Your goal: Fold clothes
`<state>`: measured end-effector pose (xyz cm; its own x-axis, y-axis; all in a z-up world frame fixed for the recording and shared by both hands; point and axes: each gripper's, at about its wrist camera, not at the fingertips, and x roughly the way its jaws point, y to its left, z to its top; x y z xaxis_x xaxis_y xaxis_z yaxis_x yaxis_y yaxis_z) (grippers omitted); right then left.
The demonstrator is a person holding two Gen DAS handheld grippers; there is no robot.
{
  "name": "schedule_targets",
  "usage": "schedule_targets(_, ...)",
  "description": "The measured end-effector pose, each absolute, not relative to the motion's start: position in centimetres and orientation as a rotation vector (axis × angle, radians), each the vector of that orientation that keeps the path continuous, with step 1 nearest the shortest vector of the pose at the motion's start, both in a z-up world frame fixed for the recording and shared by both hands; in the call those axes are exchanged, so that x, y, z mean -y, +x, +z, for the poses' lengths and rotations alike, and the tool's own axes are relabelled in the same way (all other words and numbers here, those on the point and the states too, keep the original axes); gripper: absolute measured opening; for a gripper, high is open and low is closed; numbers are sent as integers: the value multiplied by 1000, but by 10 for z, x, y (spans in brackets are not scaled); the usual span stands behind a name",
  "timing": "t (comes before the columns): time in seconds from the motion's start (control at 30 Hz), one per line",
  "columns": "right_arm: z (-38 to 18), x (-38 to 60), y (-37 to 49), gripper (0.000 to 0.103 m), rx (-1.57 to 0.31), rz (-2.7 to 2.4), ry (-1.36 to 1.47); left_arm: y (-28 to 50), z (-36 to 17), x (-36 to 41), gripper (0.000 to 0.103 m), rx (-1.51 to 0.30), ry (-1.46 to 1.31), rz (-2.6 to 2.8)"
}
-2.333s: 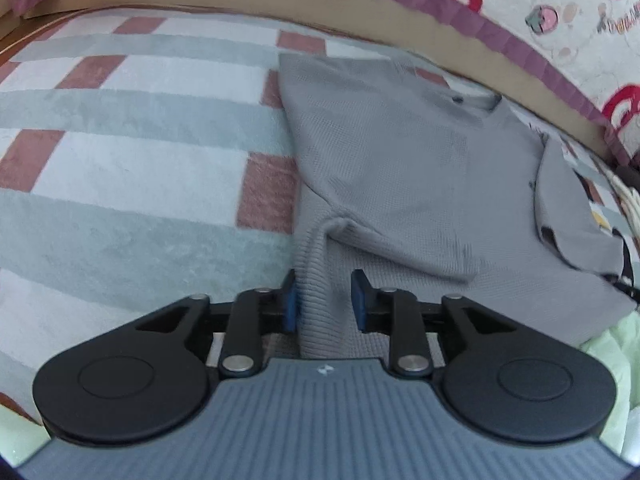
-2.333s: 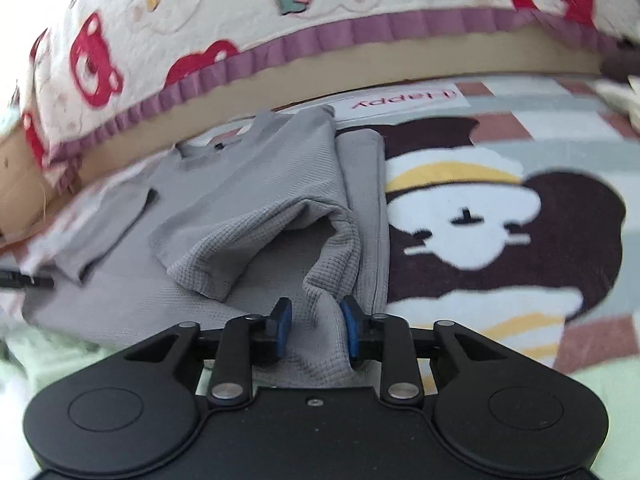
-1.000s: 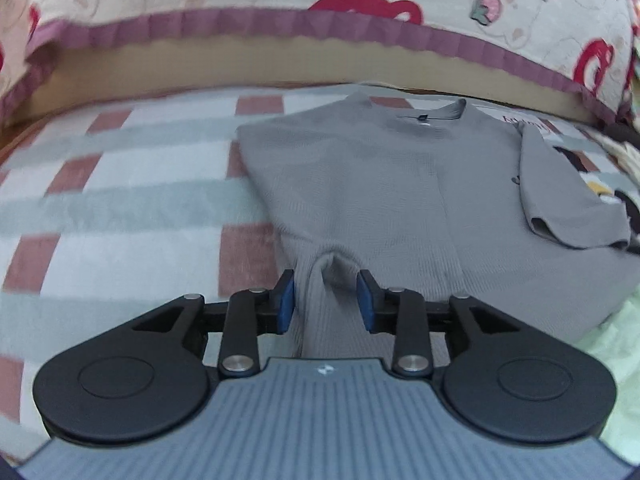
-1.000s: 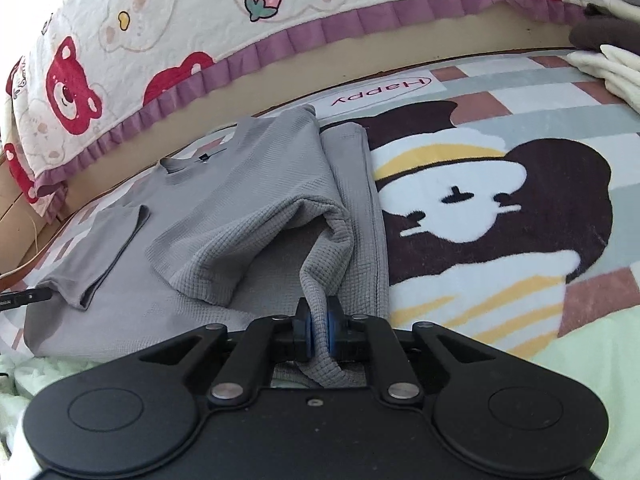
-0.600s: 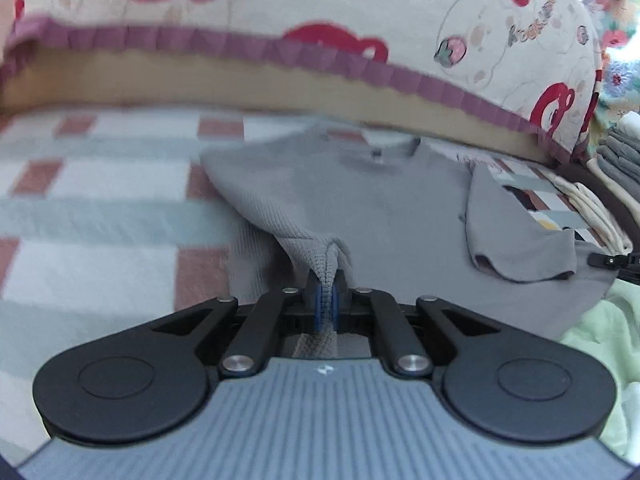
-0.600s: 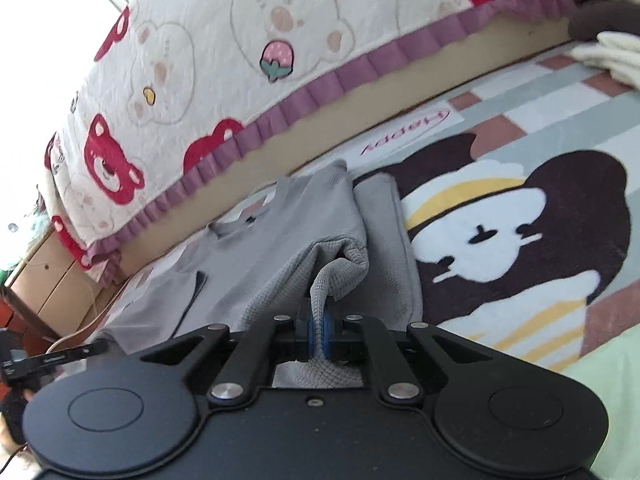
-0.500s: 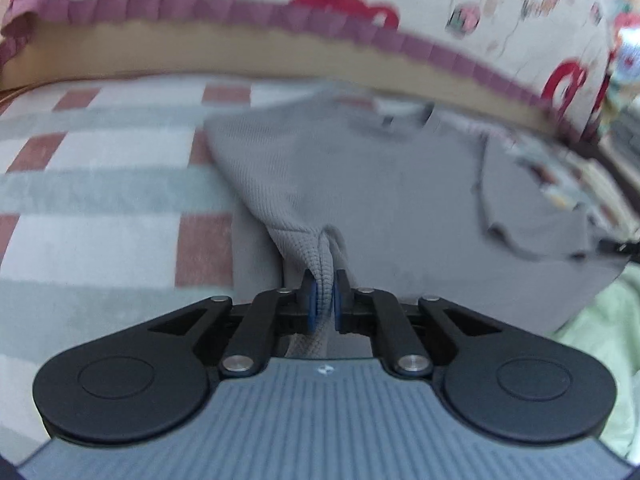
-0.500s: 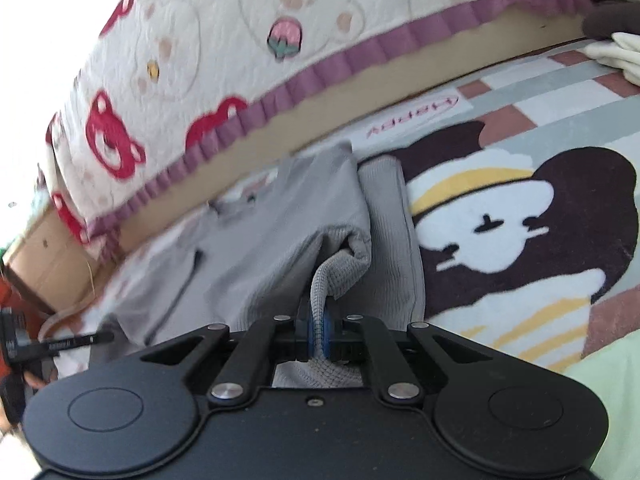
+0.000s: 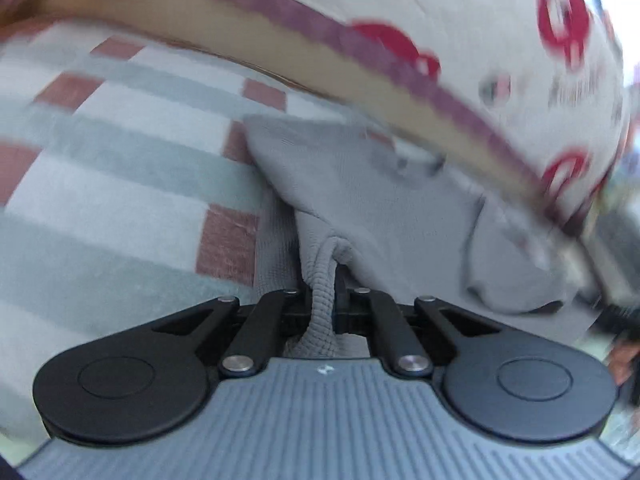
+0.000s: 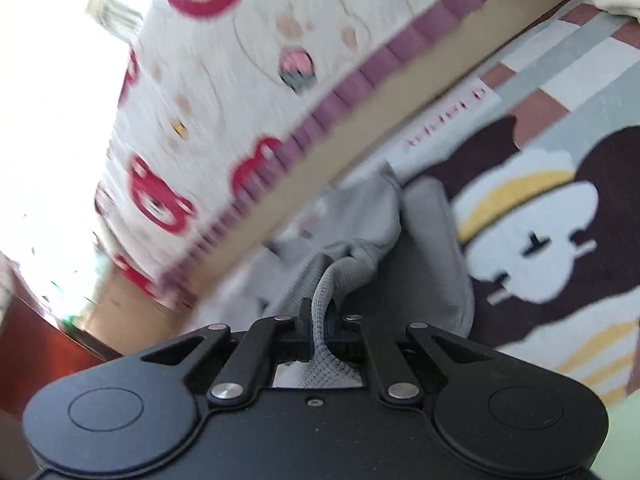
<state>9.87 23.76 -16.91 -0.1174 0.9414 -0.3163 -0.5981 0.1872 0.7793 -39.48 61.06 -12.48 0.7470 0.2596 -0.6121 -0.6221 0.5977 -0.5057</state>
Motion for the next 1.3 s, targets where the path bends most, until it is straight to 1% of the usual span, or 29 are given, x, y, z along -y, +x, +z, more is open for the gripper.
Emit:
schedule_targets(0.1,-159,-227,98,6,-983,1402,360,-408,-122,-601,3,-549,-731,530)
schedule_targets(0.17,-164,-224,93,6,-988,1388,283,-413,-127,-598,3,-558,-764,516)
schedule_targets(0.23,-172,-223,88,6,-986,1394,249,-411,-127,-594,3,-587,-730,515)
schedule_targets(0.27,-171,-220,85,6,-962,1406,260,-409,-125,-591,3,-601,-701,513)
schedule_targets(0.37,-158,-197,68,6,-788,1490,336,-413,-116,-582,5,-550,-678,478)
schedule_targets(0.4,-160,-192,62,6,-771,1500,310,-412,-118,-580,5,-574,-665,480)
schedule_targets(0.43,-165,-188,57,6,-775,1499,272,-410,-121,-578,5,-607,-651,486)
schedule_targets(0.47,-174,-187,55,7,-825,1475,214,-408,-128,-580,5,-639,-670,488)
schedule_targets(0.5,-185,-187,56,10,-885,1447,170,-407,-133,-582,5,-662,-693,491)
schedule_targets(0.57,-199,-185,59,11,-962,1397,153,-405,-142,-587,5,-703,-734,499)
schedule_targets(0.63,-201,-182,64,16,-986,1386,208,-403,-145,-587,5,-715,-740,500)
schedule_targets(0.7,-197,-186,67,36,-981,1394,219,-401,-146,-586,6,-724,-733,499)
schedule_targets(0.73,-195,-192,67,37,-979,1400,197,-401,-147,-586,10,-729,-729,498)
schedule_targets(0.77,-194,-198,67,37,-978,1404,167,-400,-148,-585,13,-734,-726,498)
schedule_targets(0.83,-191,-213,65,37,-986,1399,90,-401,-148,-585,14,-729,-728,505)
schedule_targets(0.93,-187,-220,67,37,-997,1413,77,-403,-148,-584,14,-718,-732,516)
schedule_targets(1.07,-182,-228,69,37,-1010,1437,67,-409,-141,-583,14,-653,-718,527)
schedule_targets(1.13,-177,-226,71,31,-1000,1473,90,-410,-137,-583,14,-616,-718,514)
schedule_targets(1.17,-174,-225,70,19,-974,1470,79,-410,-137,-583,14,-615,-717,511)
schedule_targets(1.2,-172,-225,69,14,-958,1470,68,-409,-137,-582,14,-620,-716,510)
schedule_targets(1.3,-171,-225,68,14,-970,1483,35,-405,-138,-582,14,-636,-713,509)
